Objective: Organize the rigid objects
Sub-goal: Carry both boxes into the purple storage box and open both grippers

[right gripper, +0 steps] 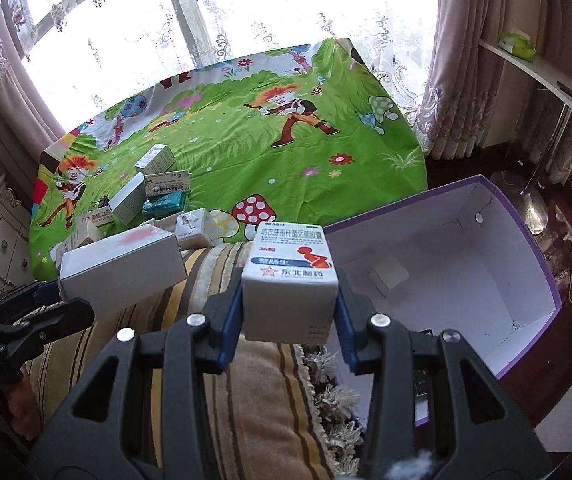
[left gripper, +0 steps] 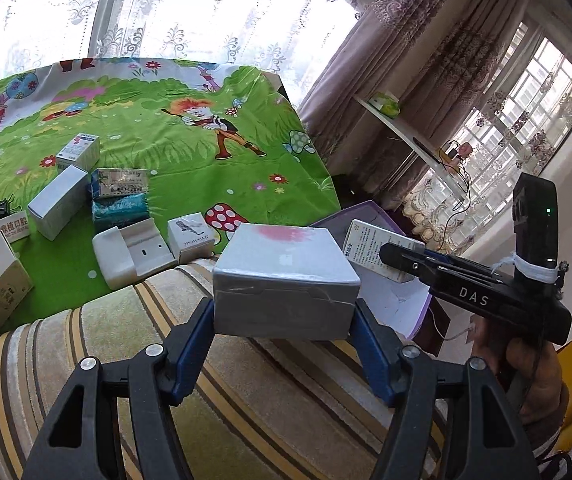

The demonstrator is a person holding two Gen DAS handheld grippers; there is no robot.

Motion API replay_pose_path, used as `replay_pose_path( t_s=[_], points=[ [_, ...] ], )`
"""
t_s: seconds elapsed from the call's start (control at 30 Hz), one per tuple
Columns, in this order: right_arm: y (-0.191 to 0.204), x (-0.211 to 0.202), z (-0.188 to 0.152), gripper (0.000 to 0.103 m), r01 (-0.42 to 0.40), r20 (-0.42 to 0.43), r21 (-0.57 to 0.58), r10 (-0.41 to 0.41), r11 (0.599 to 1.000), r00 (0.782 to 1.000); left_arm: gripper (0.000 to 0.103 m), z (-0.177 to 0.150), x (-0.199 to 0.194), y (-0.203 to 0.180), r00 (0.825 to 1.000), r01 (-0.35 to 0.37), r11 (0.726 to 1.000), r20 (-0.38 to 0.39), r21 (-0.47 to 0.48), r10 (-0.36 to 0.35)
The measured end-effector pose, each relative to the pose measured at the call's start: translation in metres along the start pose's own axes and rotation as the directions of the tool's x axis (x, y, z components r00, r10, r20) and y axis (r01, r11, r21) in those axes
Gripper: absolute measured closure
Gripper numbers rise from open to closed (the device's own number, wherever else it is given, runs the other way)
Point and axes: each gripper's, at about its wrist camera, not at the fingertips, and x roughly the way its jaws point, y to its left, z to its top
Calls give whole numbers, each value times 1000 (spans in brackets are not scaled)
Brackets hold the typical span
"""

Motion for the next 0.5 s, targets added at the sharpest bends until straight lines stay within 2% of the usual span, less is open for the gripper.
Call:
replay_pose_path(
  t_s=[0.27,0.37,0.43,0.5],
  points=[
    [-41,-11,-3,57,55,37,82,-58,995,998,35,3,26,-36,997,66,996,-53,61,-63],
    [-52,-14,-3,57,55,45,112,-60,992,997,33,2,37,-46,994,68,993,-92,92,-59],
    [-59,-16,-4,53,58,46,133,-65,989,997,32,1,42,-51,993,56,991,-108,118,-43],
    [-64,-17,-4,42,65,50,141,-72,988,996,31,-1,42,-52,993,45,991,-110,127,-31]
  ],
)
